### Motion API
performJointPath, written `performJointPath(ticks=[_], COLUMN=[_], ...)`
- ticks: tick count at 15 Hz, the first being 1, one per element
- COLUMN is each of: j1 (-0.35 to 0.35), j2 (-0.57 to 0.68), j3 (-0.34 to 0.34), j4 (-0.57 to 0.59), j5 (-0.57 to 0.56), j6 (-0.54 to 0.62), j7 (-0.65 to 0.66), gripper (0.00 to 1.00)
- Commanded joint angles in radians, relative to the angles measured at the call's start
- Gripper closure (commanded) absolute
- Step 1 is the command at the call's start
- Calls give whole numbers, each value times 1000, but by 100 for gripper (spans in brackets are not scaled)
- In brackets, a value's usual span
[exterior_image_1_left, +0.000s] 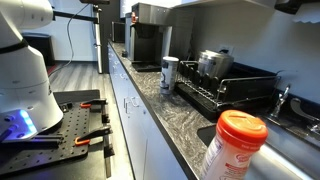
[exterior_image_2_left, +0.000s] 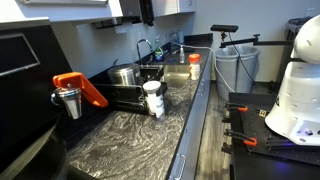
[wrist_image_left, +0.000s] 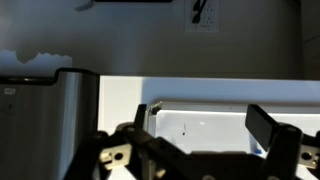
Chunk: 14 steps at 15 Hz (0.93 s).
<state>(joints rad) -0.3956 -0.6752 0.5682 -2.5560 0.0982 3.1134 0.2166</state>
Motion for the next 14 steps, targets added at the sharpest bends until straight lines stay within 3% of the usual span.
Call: performJointPath(ticks=[1,7,14], j1=[94,223,374], j2=[-21,-19,-44], j3=[-76,-166,-289], j4=[-57,-126,-155], j5=[-51,-99,-114], j6=[-71,-143,-342], j7=[7,-9,-46], gripper=[0,0,0])
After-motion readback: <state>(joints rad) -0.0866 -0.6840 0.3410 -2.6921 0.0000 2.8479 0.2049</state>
